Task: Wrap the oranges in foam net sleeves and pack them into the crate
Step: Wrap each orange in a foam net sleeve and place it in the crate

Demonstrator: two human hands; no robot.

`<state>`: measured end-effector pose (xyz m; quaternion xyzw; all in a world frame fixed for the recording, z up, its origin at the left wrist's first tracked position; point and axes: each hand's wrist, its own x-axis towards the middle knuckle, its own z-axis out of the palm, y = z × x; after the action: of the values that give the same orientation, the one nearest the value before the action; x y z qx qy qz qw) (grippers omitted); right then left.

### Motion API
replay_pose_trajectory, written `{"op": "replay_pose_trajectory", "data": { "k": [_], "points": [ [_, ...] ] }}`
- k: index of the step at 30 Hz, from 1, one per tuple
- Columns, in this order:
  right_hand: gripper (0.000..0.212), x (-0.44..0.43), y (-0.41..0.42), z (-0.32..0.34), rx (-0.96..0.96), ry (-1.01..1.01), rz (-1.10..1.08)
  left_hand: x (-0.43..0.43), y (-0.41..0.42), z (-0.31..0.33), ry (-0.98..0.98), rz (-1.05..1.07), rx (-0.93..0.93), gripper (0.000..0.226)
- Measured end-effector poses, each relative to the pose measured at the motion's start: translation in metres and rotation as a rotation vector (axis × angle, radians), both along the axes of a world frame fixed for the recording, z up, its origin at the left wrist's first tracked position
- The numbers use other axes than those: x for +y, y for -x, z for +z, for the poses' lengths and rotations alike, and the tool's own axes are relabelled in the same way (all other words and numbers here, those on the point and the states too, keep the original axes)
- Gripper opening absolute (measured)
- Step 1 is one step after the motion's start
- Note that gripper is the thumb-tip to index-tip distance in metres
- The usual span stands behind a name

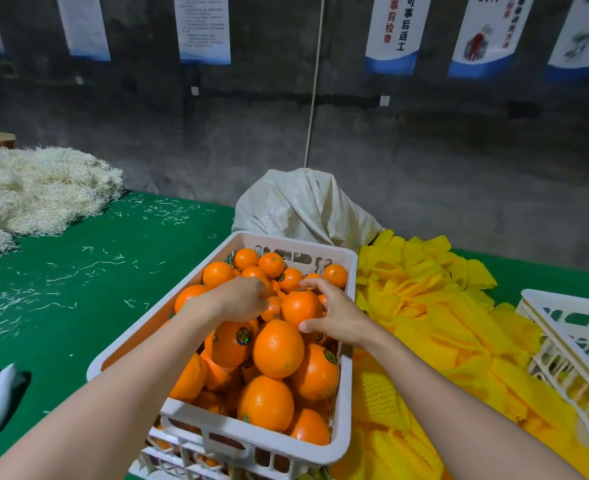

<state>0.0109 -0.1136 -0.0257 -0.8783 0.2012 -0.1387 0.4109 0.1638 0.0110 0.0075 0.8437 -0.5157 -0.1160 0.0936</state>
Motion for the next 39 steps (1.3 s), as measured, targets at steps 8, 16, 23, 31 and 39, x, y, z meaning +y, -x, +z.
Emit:
{"op": "replay_pose_trajectory", "data": {
  "k": [8, 16, 23, 31, 39],
  "points": [
    [0.077, 0.011, 0.031, 0.005, -0.125, 0.23, -0.033, -0.005, 0.024, 0.006, 0.448, 0.119, 0.251, 0.029],
    [0.082, 0.021, 0.066, 0.007, -0.339, 0.221, -0.06, -0.003, 0.074, 0.017, 0.411, -0.037, 0.738, 0.051],
    [0.072, 0.015, 0.108, 0.017, -0.478, 0.25, -0.149, -0.006, 0.107, 0.025, 0.484, -0.119, 1.175, 0.05],
    [0.074, 0.007, 0.158, 0.031, -0.495, 0.102, -0.088, -0.025, 0.17, 0.017, 0.483, 0.007, 1.513, 0.05],
    [0.028, -0.019, 0.213, 0.02, -0.247, 0.017, -0.255, -0.037, 0.222, -0.013, 0.731, 0.329, 1.839, 0.044]
  ]
}}
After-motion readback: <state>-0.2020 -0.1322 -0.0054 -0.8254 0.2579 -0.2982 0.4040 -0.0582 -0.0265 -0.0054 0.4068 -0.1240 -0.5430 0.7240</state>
